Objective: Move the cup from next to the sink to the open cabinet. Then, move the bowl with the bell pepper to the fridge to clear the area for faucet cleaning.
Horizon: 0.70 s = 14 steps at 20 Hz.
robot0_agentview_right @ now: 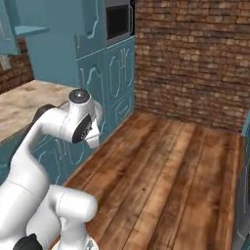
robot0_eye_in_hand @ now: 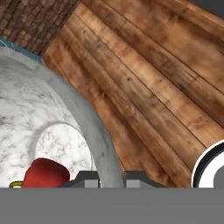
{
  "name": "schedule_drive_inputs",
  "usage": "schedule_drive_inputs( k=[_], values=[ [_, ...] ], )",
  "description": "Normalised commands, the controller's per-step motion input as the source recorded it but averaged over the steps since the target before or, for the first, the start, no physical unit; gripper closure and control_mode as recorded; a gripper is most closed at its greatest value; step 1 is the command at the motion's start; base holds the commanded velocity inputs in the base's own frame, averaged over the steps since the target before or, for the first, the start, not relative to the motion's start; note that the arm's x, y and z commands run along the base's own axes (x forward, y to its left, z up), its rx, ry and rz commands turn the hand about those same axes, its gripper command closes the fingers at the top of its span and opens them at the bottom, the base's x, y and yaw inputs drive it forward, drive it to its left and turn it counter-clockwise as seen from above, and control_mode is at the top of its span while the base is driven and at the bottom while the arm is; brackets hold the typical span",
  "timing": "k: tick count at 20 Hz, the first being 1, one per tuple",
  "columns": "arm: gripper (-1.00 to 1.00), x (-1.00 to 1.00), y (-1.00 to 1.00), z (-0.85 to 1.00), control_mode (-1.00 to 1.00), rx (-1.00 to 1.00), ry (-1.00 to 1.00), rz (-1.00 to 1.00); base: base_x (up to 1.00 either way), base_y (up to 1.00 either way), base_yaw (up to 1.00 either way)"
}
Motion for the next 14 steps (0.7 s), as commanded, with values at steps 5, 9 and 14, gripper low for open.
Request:
schedule_drive_inputs(
  k=[5,9,14],
  values=[
    [1.0,0.0,0.0,0.0,1.0,0.0,0.0,0.0,0.0,0.0,-1.0],
    [1.0,0.0,0.0,0.0,1.0,0.0,0.0,0.0,0.0,0.0,-1.0],
    [1.0,0.0,0.0,0.0,1.0,0.0,0.0,0.0,0.0,0.0,-1.0]
  ],
)
